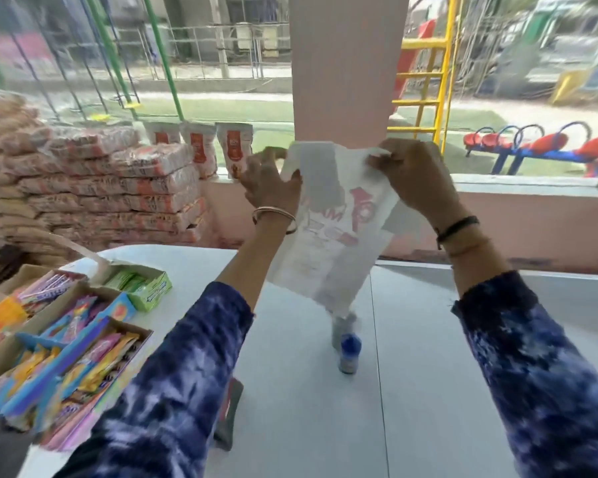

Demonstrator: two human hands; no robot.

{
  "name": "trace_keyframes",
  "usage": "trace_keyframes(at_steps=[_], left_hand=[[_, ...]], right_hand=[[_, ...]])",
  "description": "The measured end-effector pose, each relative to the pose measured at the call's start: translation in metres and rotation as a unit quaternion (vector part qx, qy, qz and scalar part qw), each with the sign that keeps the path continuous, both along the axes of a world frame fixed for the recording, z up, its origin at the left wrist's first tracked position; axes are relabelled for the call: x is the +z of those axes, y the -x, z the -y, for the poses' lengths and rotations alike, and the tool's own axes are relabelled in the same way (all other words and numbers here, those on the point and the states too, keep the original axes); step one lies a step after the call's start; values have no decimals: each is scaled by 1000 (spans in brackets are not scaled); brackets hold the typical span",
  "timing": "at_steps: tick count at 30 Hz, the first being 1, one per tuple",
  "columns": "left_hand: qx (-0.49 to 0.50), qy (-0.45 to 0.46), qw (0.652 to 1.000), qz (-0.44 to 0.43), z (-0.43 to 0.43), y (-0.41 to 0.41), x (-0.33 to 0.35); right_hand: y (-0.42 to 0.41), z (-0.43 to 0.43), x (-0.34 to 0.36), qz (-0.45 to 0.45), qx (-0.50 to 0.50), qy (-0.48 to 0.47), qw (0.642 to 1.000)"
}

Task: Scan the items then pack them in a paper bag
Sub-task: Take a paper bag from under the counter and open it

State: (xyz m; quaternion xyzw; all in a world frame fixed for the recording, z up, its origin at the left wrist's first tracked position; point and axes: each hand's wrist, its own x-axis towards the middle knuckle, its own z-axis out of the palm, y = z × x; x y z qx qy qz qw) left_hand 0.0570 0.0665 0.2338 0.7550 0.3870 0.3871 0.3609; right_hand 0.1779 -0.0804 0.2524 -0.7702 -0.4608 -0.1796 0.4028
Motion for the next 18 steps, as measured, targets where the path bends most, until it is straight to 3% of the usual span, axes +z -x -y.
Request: trace_keyframes(at_steps=[2,3,5,7,8,12,14,16,18], left_hand=[[81,87,993,23,-4,-16,-3],[52,168,983,57,-10,-25,-17],[-128,348,922,110,-13,-36,-46],[-243,390,867,192,-15,-49,-88],[-243,436,846,188,-11,-50,-98],[-208,487,839,124,-12,-54,-138],[-191,497,841,90,-25,-57,-155],[-157,520,837,64,-38,-57,-168],[-143,535,830,67,-46,-56,-176]], right_hand=[[-5,-18,-1,71,-58,-26,995],[-5,-26,-8,93,-80,-21,992],[-6,-42,-31,109,-107,-3,988],[-3,-56,-61,91,-116,24,989],[-1,-62,-76,69,-120,49,989],[-3,-85,-134,-47,-101,167,980],[-13,-94,-153,-148,-71,212,963],[-28,-99,-164,-264,-22,238,935],[-42,-99,-170,-402,36,202,892]])
